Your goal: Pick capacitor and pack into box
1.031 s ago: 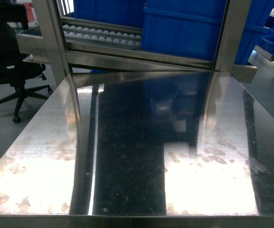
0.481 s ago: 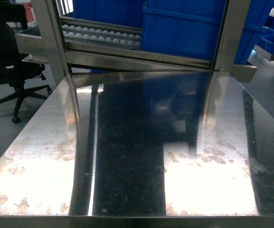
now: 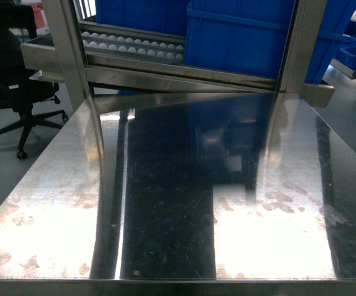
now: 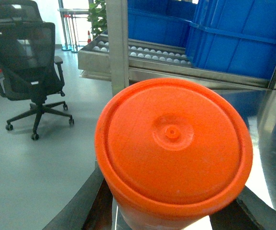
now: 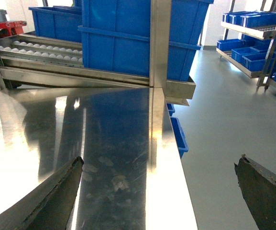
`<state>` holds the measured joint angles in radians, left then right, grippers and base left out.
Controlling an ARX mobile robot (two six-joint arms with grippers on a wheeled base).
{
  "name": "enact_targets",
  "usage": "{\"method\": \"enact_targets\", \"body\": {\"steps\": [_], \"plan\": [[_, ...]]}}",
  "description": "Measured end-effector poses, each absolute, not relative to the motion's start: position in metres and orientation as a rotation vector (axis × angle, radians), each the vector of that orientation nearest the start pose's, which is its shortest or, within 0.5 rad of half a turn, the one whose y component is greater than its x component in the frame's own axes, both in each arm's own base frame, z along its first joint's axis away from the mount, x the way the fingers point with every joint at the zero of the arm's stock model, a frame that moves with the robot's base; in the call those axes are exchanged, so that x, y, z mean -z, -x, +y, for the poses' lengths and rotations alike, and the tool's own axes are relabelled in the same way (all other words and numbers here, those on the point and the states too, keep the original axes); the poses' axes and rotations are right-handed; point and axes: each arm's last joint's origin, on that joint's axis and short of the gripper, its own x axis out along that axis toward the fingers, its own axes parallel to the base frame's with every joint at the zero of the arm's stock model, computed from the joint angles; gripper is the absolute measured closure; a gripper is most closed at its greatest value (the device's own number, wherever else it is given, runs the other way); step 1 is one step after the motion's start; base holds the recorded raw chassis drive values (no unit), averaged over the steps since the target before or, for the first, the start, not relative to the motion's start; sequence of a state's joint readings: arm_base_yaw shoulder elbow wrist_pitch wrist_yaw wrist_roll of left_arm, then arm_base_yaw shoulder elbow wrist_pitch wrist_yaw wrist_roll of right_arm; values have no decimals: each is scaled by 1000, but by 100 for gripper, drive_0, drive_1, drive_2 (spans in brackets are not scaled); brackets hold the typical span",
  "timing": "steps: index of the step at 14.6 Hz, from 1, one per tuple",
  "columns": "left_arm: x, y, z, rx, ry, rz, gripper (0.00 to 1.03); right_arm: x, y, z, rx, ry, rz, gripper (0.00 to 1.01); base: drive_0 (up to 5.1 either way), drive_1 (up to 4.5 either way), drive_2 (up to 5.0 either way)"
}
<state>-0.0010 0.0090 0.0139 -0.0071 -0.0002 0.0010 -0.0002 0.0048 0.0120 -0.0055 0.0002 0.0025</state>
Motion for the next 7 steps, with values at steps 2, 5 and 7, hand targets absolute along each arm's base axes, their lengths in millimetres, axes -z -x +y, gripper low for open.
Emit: {"method": "enact_targets", "body": {"steps": [2, 5, 7], "plan": [[-167, -97, 0, 1, -1, 2, 59, -167, -97, 0, 0, -2, -2, 3, 0, 0, 0], [-167, -97, 0, 1, -1, 2, 59, -167, -97, 0, 0, -2, -2, 3, 0, 0, 0], [-167, -97, 0, 1, -1, 2, 59, -167, -97, 0, 0, -2, -2, 3, 0, 0, 0]]}}
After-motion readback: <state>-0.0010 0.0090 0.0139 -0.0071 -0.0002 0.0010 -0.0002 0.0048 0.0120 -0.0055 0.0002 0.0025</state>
